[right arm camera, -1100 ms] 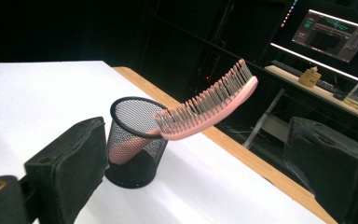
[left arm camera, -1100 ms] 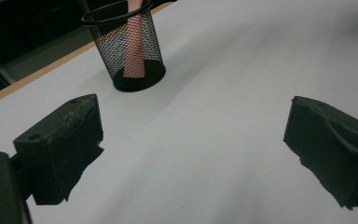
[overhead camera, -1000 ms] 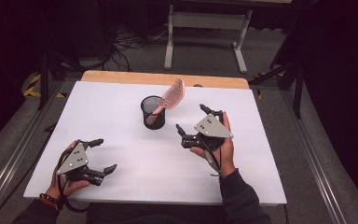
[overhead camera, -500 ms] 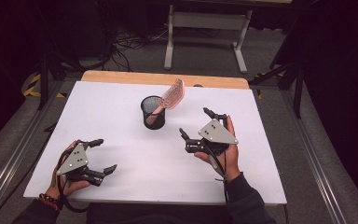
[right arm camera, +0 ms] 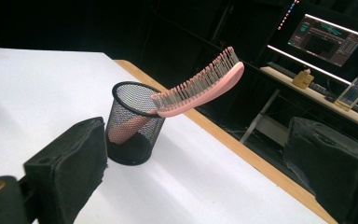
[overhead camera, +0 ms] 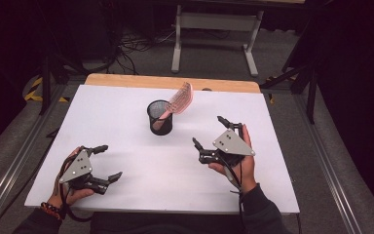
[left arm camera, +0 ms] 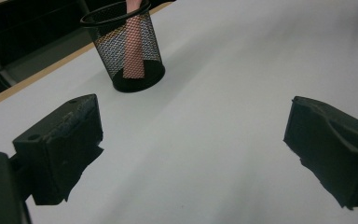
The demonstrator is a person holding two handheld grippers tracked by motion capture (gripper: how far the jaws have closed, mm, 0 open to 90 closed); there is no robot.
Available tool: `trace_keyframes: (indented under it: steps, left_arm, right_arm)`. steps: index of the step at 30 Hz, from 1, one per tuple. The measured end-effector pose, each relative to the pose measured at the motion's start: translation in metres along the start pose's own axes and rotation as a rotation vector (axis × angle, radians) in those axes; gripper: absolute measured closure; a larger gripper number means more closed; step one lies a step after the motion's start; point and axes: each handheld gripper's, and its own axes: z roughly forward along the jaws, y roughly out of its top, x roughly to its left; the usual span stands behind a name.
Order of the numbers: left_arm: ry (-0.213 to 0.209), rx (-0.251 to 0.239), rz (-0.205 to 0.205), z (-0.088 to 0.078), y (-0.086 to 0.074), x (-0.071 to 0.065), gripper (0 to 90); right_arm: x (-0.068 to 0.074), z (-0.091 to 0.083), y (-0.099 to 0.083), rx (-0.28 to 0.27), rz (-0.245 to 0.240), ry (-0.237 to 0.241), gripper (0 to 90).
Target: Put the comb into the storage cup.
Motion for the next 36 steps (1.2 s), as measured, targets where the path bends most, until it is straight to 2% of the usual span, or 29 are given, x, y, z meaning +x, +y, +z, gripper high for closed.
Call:
trace_keyframes:
  steps: [21,26,28,36]
  left_arm:
    - [-0.005,0.002,0.001,0.001,0.000,0.000,5.1]
    - [-0.003,0.002,0.000,0.001,0.000,0.000,5.2]
    - [-0.005,0.004,0.000,0.001,0.000,0.000,5.1]
    - [-0.004,0.002,-0.002,0.001,0.000,0.000,5.2]
  right_arm:
    - [0.000,-0.023,-0.017,0.007,-0.022,-0.003,6.5]
    - [-0.001,-0.027,-0.024,0.009,-0.028,-0.001,6.3]
    - [-0.001,-0.029,-0.028,-0.009,-0.023,0.015,6.3]
    - [-0.003,-0.034,-0.042,0.009,-0.034,0.011,6.2]
